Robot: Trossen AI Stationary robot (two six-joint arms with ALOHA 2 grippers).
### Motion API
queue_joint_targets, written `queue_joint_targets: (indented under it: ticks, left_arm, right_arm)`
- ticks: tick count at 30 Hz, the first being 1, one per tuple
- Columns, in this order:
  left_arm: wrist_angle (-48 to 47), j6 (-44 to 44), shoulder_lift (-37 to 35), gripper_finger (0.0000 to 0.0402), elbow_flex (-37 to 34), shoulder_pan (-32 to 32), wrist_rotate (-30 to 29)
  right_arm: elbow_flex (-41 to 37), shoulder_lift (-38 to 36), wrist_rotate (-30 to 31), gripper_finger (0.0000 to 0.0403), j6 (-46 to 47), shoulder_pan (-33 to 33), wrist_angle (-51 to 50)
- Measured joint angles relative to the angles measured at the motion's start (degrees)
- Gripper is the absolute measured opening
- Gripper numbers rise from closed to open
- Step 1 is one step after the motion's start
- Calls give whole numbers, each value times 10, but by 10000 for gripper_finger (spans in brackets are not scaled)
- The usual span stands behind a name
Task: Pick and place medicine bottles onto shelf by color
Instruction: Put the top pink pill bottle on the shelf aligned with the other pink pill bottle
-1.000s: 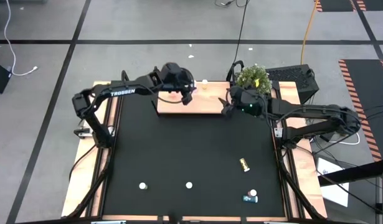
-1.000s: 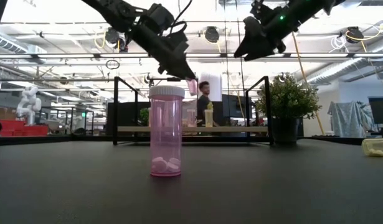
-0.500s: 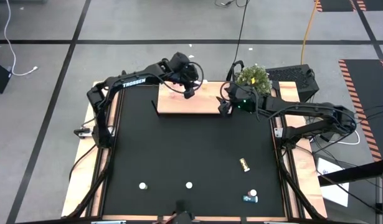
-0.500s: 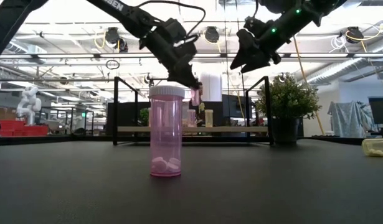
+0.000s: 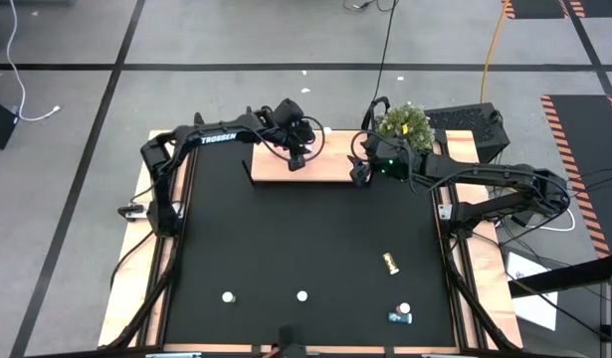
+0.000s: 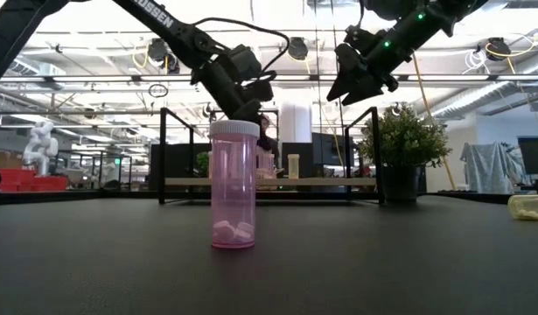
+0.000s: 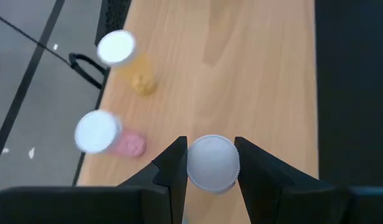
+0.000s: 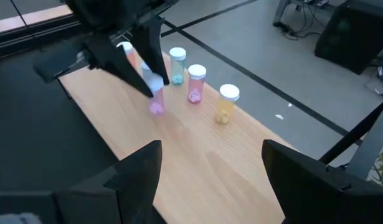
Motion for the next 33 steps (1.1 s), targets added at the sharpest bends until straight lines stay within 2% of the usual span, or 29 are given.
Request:
queue_joint_targets:
  ticks: [10, 14, 33]
  left_arm:
    - [59, 23, 11, 127, 0, -7, -13]
    - [58, 21, 32, 128, -1, -5, -15]
    - [63, 19, 35, 130, -1, 8, -21]
  right_arm:
    - [0, 0, 0, 270, -5, -1, 0]
    - [0, 0, 0, 270, 0, -1, -1]
    - [0, 0, 0, 270, 9, -5, -5]
